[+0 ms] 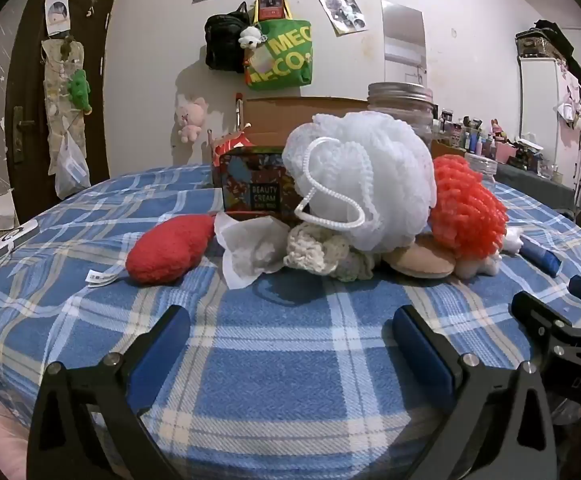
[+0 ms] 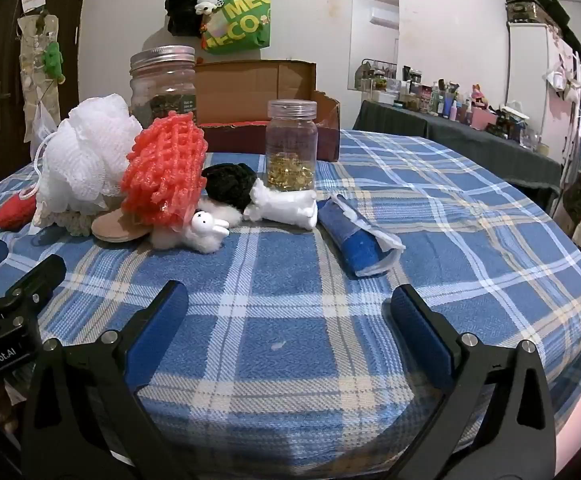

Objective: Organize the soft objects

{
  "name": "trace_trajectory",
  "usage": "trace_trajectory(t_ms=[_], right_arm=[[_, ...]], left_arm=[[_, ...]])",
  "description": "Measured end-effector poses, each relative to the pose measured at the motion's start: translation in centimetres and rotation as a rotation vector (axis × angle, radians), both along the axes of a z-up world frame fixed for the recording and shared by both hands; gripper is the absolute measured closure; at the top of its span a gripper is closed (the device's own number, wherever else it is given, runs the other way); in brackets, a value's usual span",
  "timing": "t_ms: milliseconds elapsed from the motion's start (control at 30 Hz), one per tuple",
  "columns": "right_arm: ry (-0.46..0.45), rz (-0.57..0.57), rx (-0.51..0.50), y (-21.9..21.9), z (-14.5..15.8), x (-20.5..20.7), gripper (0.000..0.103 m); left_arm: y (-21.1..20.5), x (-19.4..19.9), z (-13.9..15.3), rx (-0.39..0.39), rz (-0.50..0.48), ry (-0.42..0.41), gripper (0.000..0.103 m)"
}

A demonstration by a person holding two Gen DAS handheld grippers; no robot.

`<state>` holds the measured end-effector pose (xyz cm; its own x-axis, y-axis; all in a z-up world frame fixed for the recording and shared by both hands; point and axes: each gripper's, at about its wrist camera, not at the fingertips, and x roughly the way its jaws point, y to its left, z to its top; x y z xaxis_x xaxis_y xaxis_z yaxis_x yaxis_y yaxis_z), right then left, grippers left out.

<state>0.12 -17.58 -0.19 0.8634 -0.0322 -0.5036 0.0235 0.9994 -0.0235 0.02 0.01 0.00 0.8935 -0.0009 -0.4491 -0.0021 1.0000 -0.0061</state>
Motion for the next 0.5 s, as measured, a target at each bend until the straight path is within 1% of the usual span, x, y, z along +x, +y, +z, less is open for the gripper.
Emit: trace_trajectory(t_ms=[367,500], right_arm=[[0.000,0.000,0.000,0.04,0.01,-0.01,0.000],[0.000,0.000,0.000,0.04,0.01,-0.02,0.000]], left_arm=[[-0.25,-0.03,0.08,0.008,0.003,-0.002,0.000],[0.01,0.00,0.00,-0.001,0.000,0.000,0.000]])
